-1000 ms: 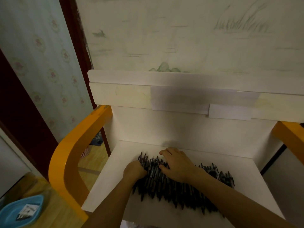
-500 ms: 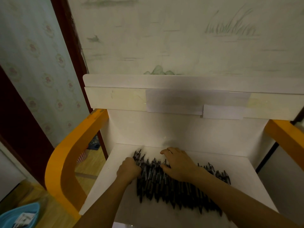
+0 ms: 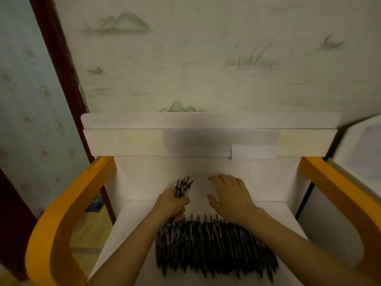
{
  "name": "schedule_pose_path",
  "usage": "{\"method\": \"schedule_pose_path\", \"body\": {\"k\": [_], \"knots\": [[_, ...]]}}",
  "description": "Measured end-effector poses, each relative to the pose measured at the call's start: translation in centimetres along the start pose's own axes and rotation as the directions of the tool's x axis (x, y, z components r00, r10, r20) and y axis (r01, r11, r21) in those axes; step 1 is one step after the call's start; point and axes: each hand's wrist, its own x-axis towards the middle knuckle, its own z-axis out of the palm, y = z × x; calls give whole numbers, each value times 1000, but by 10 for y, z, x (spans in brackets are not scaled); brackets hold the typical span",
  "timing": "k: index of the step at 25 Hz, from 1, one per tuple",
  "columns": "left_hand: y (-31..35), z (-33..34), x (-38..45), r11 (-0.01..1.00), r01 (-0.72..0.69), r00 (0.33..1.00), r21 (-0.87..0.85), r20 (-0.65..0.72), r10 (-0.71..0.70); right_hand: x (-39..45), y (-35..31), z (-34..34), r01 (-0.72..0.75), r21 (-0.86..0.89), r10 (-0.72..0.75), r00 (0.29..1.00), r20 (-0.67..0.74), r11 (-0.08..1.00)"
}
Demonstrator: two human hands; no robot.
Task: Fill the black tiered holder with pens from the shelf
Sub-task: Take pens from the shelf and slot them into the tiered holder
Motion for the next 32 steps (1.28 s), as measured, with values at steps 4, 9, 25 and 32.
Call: {"method": "schedule_pose_path", "body": {"k": [4, 9, 25, 32], "knots": [[48, 28, -14, 980, -178, 977, 91, 137, 165, -16, 27, -41, -70, -79, 62, 993, -96, 994], [121, 77, -51, 955, -295, 916, -31, 274, 292, -61, 65, -102, -187, -122, 155, 960, -231, 975], [283, 385, -239, 761, -556, 597, -335, 475, 646, -349, 296, -266, -565, -95, 449, 736, -506, 820], [322, 510, -284, 776, -522, 516, -354, 593, 618, -432, 401, -301, -607, -44, 511, 704, -494, 794]]}}
